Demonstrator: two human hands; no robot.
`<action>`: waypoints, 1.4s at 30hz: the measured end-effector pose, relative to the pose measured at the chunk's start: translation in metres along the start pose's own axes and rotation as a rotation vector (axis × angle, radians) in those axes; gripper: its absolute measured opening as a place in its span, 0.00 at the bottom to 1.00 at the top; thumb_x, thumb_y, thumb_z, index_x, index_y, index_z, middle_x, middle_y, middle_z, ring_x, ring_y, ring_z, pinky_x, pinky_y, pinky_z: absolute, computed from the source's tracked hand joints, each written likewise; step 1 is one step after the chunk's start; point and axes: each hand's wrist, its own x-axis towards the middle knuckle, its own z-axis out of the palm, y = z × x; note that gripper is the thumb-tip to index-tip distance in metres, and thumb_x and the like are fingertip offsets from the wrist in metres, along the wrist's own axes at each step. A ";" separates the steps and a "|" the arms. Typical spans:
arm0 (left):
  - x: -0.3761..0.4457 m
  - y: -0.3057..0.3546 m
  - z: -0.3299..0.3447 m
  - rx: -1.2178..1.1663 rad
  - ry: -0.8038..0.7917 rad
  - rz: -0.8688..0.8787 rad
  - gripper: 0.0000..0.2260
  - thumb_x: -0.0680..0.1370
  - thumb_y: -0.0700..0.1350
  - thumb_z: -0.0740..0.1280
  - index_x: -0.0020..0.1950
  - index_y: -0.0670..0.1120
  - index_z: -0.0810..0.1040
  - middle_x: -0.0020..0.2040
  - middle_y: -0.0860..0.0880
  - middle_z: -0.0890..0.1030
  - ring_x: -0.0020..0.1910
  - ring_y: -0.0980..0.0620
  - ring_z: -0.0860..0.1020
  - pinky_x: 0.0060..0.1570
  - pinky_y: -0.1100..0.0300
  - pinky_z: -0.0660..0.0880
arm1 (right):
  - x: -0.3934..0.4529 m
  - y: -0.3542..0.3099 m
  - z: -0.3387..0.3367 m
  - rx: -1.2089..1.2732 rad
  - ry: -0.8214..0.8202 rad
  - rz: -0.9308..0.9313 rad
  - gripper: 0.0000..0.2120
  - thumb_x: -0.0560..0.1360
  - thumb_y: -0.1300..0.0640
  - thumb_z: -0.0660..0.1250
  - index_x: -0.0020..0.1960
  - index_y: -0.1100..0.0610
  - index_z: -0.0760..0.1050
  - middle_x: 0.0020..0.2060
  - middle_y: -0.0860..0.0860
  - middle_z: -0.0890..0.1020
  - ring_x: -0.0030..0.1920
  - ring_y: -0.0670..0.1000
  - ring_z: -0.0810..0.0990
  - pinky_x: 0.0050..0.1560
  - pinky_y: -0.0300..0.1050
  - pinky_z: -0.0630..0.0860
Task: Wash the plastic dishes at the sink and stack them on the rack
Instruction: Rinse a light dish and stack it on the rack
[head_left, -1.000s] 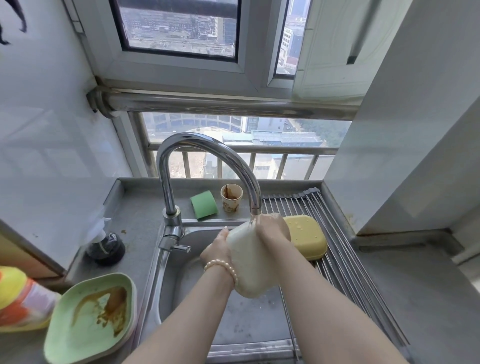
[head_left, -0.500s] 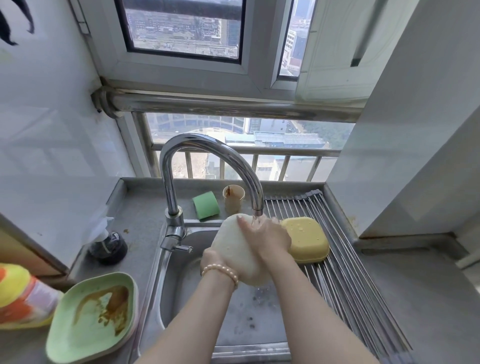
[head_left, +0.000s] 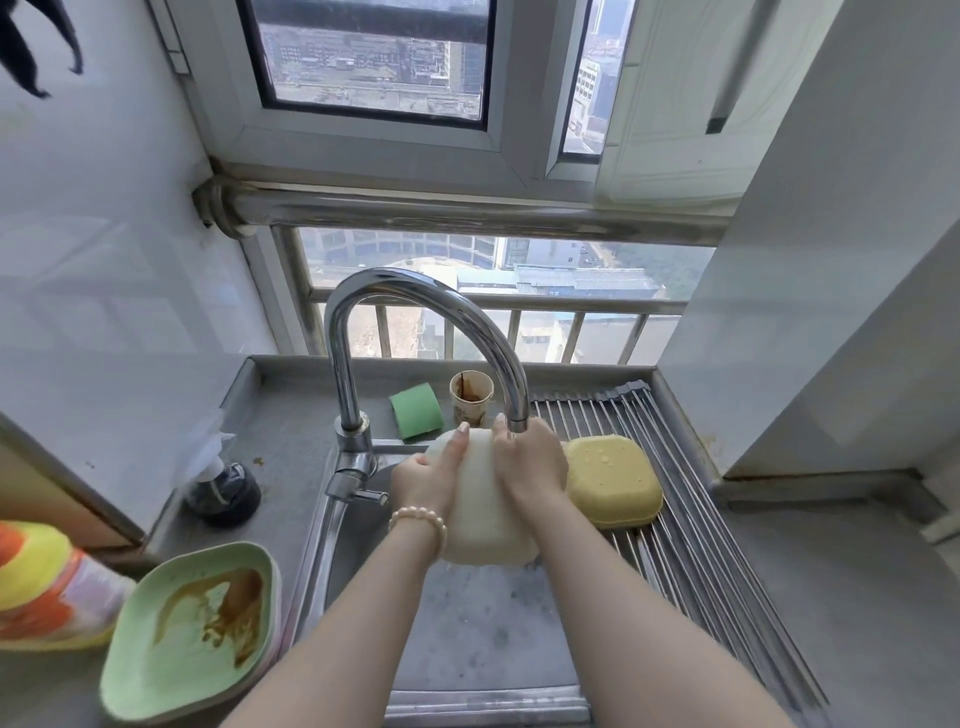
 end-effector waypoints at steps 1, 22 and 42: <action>0.000 0.002 0.001 -0.050 0.044 -0.018 0.26 0.68 0.65 0.71 0.41 0.40 0.78 0.42 0.46 0.81 0.42 0.46 0.79 0.42 0.57 0.73 | -0.006 -0.001 0.006 -0.010 0.053 0.015 0.23 0.80 0.45 0.54 0.61 0.62 0.73 0.62 0.59 0.75 0.63 0.59 0.73 0.63 0.52 0.68; 0.031 -0.028 -0.002 -0.189 -0.018 -0.319 0.25 0.75 0.55 0.62 0.60 0.36 0.76 0.59 0.40 0.78 0.57 0.40 0.77 0.61 0.46 0.74 | 0.028 0.064 0.036 0.704 -0.203 0.535 0.29 0.75 0.35 0.59 0.59 0.60 0.75 0.54 0.56 0.80 0.54 0.59 0.79 0.58 0.55 0.77; 0.031 0.006 0.006 -0.210 -0.562 -0.362 0.24 0.84 0.54 0.51 0.38 0.44 0.77 0.28 0.46 0.80 0.26 0.51 0.79 0.32 0.60 0.74 | -0.002 0.054 -0.001 1.063 0.019 0.619 0.22 0.83 0.47 0.54 0.66 0.64 0.69 0.52 0.57 0.76 0.51 0.56 0.75 0.55 0.51 0.74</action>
